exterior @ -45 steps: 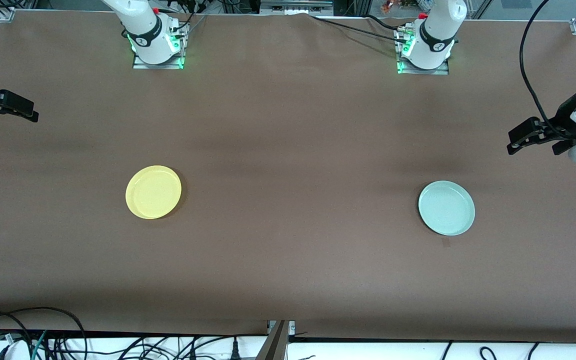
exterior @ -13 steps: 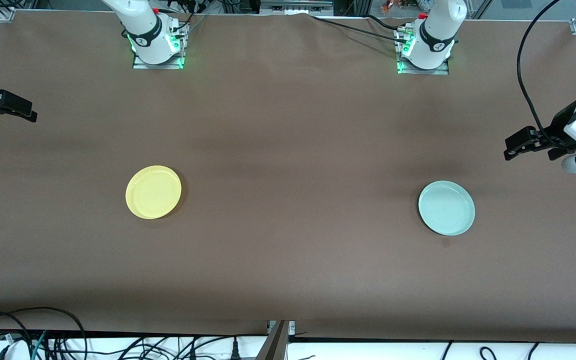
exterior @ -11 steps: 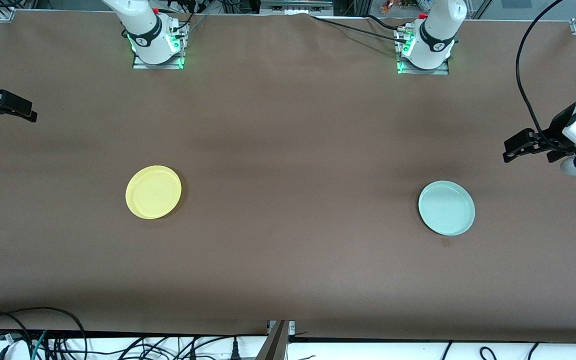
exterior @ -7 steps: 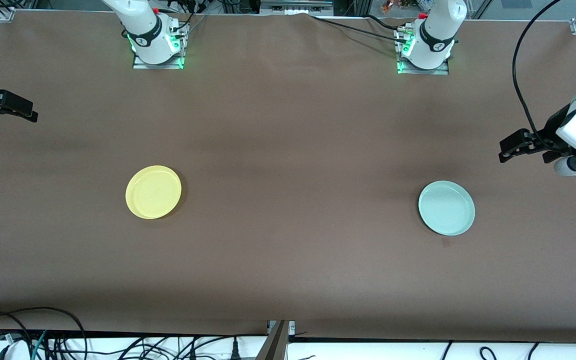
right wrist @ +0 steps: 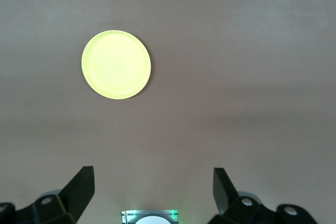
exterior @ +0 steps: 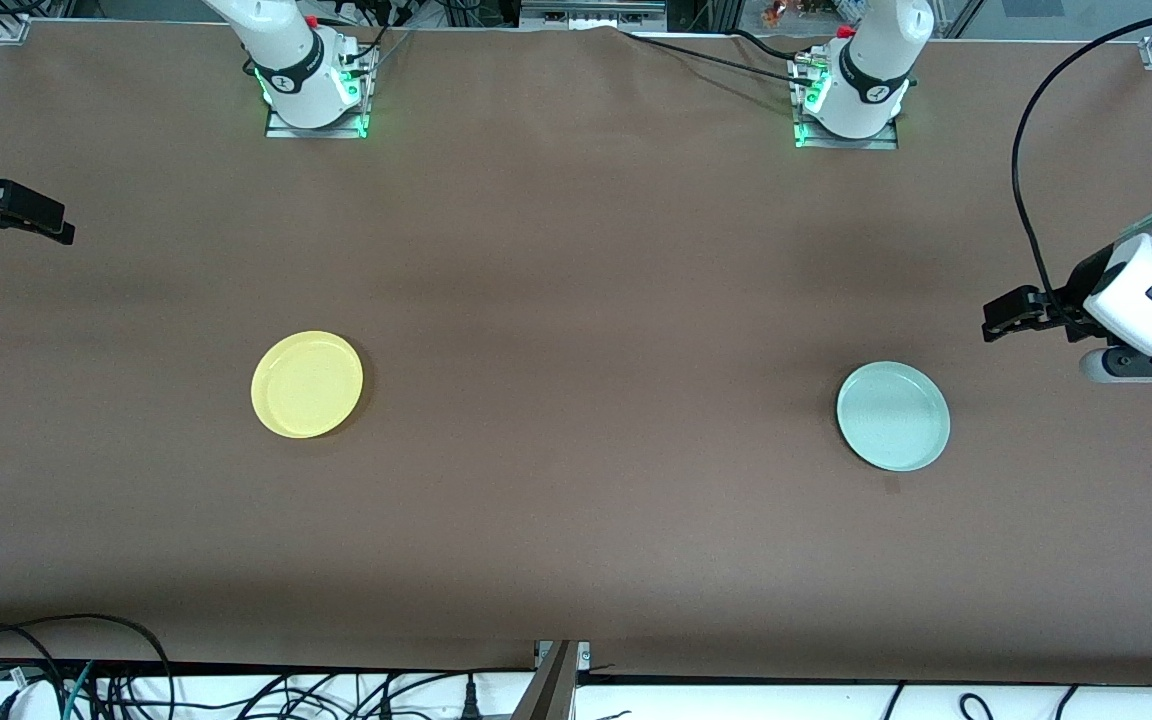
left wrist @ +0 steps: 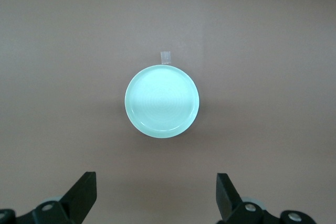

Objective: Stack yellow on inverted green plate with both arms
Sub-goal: 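Move the left gripper down to the rim of the green plate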

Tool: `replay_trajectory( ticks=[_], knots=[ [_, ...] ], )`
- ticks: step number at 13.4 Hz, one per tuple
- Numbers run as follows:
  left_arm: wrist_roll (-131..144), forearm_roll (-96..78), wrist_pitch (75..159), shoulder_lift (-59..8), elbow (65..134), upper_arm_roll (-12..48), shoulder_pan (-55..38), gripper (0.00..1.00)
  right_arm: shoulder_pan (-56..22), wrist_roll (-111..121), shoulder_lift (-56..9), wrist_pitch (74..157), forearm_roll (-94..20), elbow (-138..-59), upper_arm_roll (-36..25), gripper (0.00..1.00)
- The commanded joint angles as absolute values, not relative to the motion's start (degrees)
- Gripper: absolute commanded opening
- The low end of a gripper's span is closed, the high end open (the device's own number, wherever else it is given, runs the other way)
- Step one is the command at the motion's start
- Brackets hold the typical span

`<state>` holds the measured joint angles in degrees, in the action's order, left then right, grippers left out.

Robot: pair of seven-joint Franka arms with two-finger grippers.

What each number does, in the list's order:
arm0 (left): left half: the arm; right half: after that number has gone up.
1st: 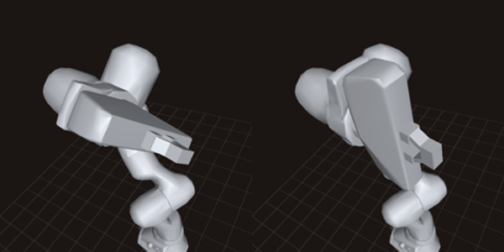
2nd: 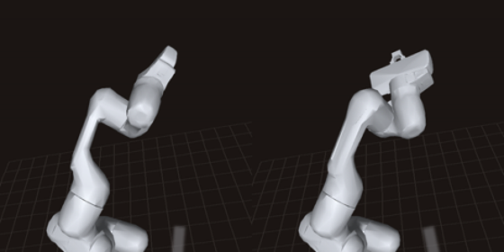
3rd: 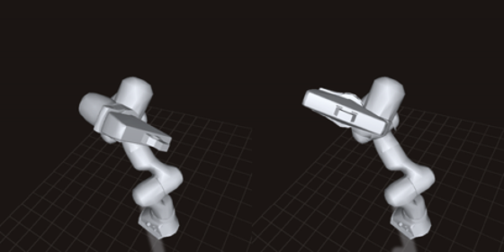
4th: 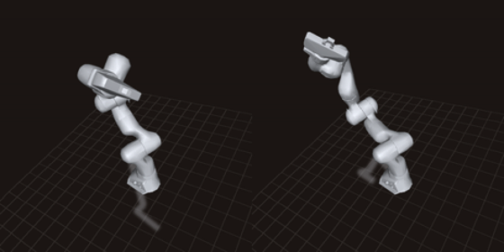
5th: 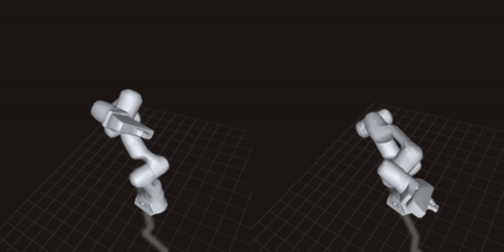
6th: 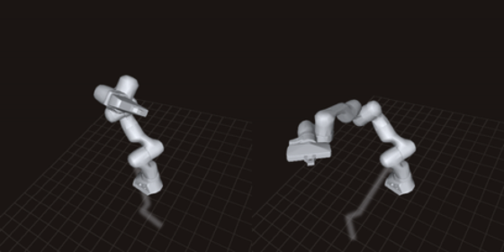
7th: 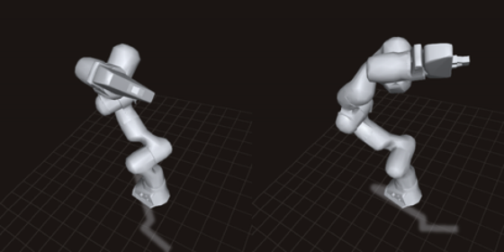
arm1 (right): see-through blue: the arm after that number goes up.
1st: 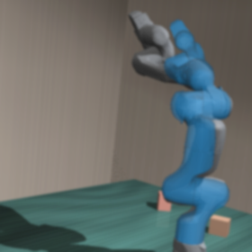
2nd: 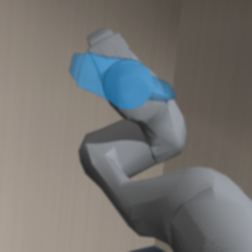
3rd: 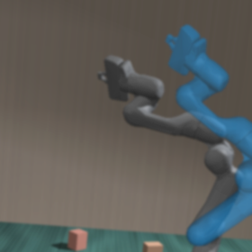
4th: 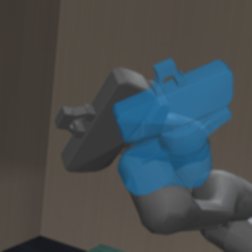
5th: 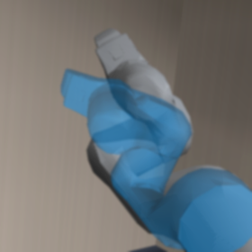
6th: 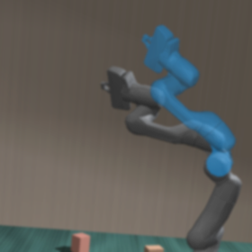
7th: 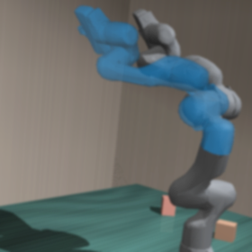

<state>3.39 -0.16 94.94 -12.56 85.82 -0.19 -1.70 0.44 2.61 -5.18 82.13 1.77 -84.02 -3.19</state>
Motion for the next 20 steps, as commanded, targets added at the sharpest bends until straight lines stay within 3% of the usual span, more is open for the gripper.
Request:
replay_trajectory(
  ticks=[1, 11, 15, 20],
  knots=[
    [3.3, 1.0, 94.0, -15.0, 84.6, -0.2, -2.0, 1.00, 1.0, 3.0, -5.7, 81.7, 0.8, -82.7, -3.1, 1.00],
    [3.1, 1.3, 97.5, -22.2, 87.2, -0.6, -0.8, 1.00, 1.0, 3.0, -5.7, 81.6, 0.8, -82.7, -3.1, 1.00],
    [2.8, 2.0, 115.5, -24.4, 99.1, -0.7, 0.4, 1.00, 1.0, 3.0, -5.7, 81.5, 0.8, -82.7, -3.2, 1.00],
    [2.7, 2.2, 126.6, -31.9, 99.5, -0.8, 3.6, 1.00, 1.0, 3.0, -5.7, 81.6, 0.7, -82.7, -3.2, 1.00]
  ],
)
